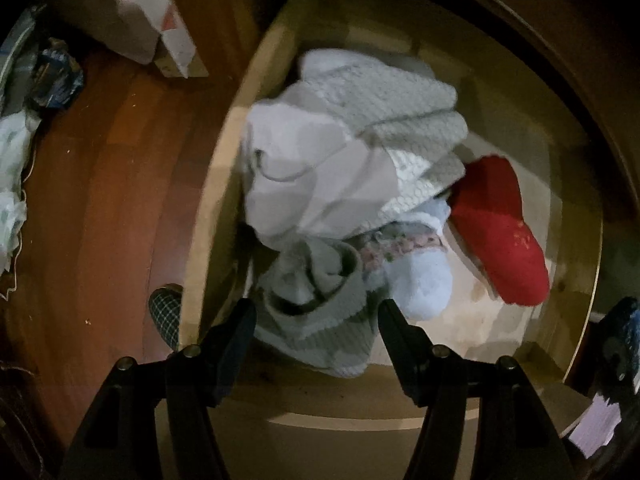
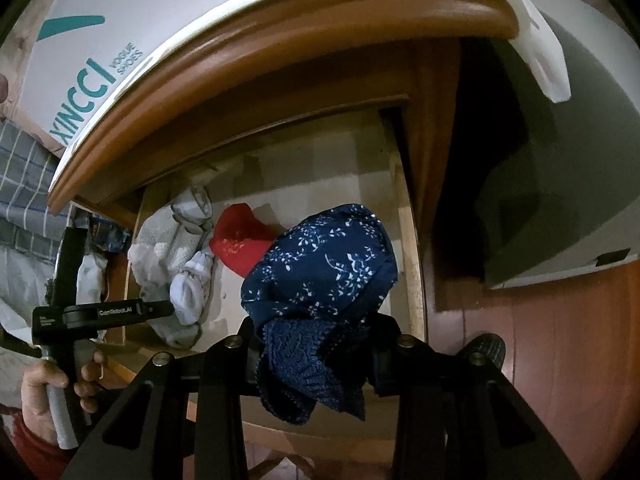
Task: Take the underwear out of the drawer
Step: 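Reach the left tool into the drawer and grasp grey underwear while the right holds the navy underwear, then carry the grey underwear with the left tool over the white box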
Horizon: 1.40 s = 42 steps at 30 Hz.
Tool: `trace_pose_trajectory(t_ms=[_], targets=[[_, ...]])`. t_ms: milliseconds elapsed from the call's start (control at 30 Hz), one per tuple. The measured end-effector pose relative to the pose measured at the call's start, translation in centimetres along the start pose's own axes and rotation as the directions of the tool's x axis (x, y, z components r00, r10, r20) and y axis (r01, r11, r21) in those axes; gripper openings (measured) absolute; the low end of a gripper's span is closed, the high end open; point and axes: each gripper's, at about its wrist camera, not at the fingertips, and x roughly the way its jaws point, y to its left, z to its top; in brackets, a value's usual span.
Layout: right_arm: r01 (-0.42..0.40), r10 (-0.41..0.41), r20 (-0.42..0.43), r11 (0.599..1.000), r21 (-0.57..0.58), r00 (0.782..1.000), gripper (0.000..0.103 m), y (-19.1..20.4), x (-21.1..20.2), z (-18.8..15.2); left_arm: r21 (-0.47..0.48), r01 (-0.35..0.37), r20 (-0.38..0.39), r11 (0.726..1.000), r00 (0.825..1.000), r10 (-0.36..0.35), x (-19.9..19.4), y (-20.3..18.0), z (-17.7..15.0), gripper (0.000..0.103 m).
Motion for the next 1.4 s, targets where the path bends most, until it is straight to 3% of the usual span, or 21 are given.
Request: trace_pose_trajectory(t_ms=[100, 433, 567, 700, 833, 1067, 1233, 1400], targets=[[-0.005, 0.005, -0.008, 1.0, 0.016, 1.0, 0.034, -0.2, 0.1, 0.0, -0.029, 0.009, 0.026, 1.0, 1.0, -0.008, -0.2, 0.3, 0.1, 0.065], [-0.021, 0.022, -0.016, 1.0, 0.021, 1.0, 0.034, -0.1, 0.2, 0.2, -0.068, -0.015, -0.005, 0.998, 1.0, 0.015, 0.9, 0.3, 0.5, 0.065], [-0.024, 0.024, -0.02, 1.0, 0.018, 0.999, 0.034, -0.1, 0.4, 0.3, -0.057, -0.027, -0.031, 0.998, 0.999, 0.025, 1.4, 0.2, 0.2, 0.039], [-0.025, 0.025, -0.017, 0.999, 0.023, 1.0, 0.034, -0.1, 0.5, 0.3, -0.042, -0.015, -0.017, 0.999, 1.0, 0.015, 1.1, 0.1, 0.1, 0.029], [-0.02, 0.021, -0.025, 1.0, 0.021, 0.999, 0.034, -0.2, 0.7, 0.3, -0.034, 0.009, -0.004, 0.999, 1.0, -0.009, 0.8, 0.4, -0.4, 0.026], [0.01, -0.011, -0.03, 1.0, -0.012, 0.999, 0.034, 0.1, 0.8, 0.1, 0.031, 0.03, 0.083, 0.999, 0.996, -0.033, -2.2, 0.4, -1.8, 0.025], [0.042, -0.042, -0.016, 0.999, -0.014, 0.999, 0.034, -0.4, 0.5, 0.1, 0.075, 0.021, 0.177, 0.997, 0.984, -0.034, -5.5, 0.1, -3.1, 0.025], [0.083, -0.084, -0.007, 0.995, -0.057, 0.996, 0.034, 0.2, 0.5, 0.1, 0.121, 0.016, 0.21, 0.993, 0.977, -0.041, -7.3, -0.2, -4.3, 0.025]])
